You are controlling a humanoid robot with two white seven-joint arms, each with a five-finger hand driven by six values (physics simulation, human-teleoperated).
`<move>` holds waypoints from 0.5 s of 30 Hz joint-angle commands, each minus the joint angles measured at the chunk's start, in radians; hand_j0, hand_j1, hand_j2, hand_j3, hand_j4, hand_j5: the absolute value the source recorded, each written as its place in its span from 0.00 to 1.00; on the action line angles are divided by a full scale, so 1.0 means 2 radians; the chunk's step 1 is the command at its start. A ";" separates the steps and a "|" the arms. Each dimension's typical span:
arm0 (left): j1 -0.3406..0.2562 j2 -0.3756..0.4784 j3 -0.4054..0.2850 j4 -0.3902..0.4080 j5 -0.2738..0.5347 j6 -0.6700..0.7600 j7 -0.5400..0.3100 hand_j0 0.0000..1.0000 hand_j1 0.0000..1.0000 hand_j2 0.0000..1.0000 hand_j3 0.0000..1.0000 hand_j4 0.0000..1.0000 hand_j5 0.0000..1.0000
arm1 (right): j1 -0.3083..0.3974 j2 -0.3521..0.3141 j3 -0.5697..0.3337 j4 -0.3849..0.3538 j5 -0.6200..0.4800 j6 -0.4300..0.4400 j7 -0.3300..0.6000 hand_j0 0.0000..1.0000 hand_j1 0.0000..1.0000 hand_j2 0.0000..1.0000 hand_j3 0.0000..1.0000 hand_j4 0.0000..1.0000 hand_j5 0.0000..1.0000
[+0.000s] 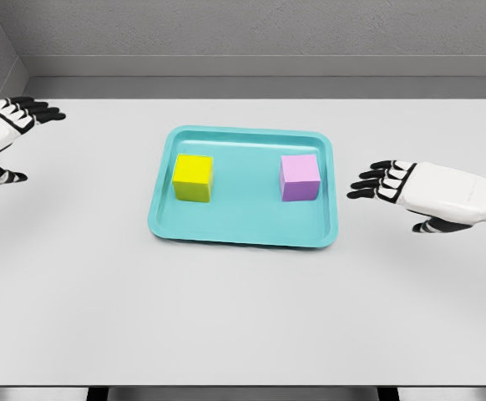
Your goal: Push two cubes
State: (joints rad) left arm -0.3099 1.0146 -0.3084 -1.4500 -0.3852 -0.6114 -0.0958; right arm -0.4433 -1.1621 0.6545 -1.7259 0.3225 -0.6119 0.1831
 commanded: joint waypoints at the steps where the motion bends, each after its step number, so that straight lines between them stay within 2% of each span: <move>1: 0.000 -0.001 0.000 -0.003 -0.001 0.000 -0.003 1.00 1.00 1.00 1.00 1.00 1.00 | 0.000 -0.003 0.000 0.004 -0.002 0.001 -0.001 1.00 1.00 1.00 1.00 1.00 1.00; 8: 0.000 -0.005 -0.001 -0.003 -0.002 0.000 -0.013 1.00 1.00 1.00 1.00 1.00 1.00 | -0.013 -0.003 -0.004 0.015 -0.009 0.001 -0.015 1.00 1.00 1.00 1.00 1.00 1.00; 10: -0.001 -0.007 -0.001 -0.011 -0.023 0.000 -0.013 1.00 1.00 1.00 1.00 1.00 1.00 | -0.044 0.003 -0.003 0.035 0.006 0.001 -0.004 1.00 1.00 1.00 1.00 1.00 1.00; 11: -0.001 -0.007 -0.001 -0.013 -0.027 0.000 -0.013 1.00 1.00 1.00 1.00 1.00 1.00 | -0.046 0.003 -0.003 0.038 0.014 0.001 0.000 1.00 1.00 1.00 1.00 1.00 1.00; 12: -0.001 -0.008 -0.001 -0.013 -0.034 0.000 -0.013 1.00 1.00 1.00 1.00 1.00 1.00 | -0.074 0.019 -0.003 0.045 0.048 0.001 0.065 1.00 1.00 1.00 1.00 1.00 1.00; 13: -0.001 -0.010 -0.001 -0.013 -0.038 0.000 -0.013 1.00 1.00 1.00 1.00 1.00 1.00 | -0.089 0.026 -0.004 0.055 0.063 0.001 0.094 1.00 1.00 1.00 1.00 1.00 1.00; 15: -0.002 -0.019 -0.001 -0.009 -0.050 0.000 -0.013 1.00 1.00 1.00 1.00 1.00 1.00 | -0.120 0.049 -0.003 0.065 0.149 0.001 0.099 1.00 1.00 1.00 1.00 1.00 1.00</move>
State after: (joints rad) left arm -0.3129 0.9881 -0.3104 -1.4702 -0.4676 -0.6115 -0.1227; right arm -0.6872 -1.1008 0.6483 -1.6221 0.5025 -0.6117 0.3285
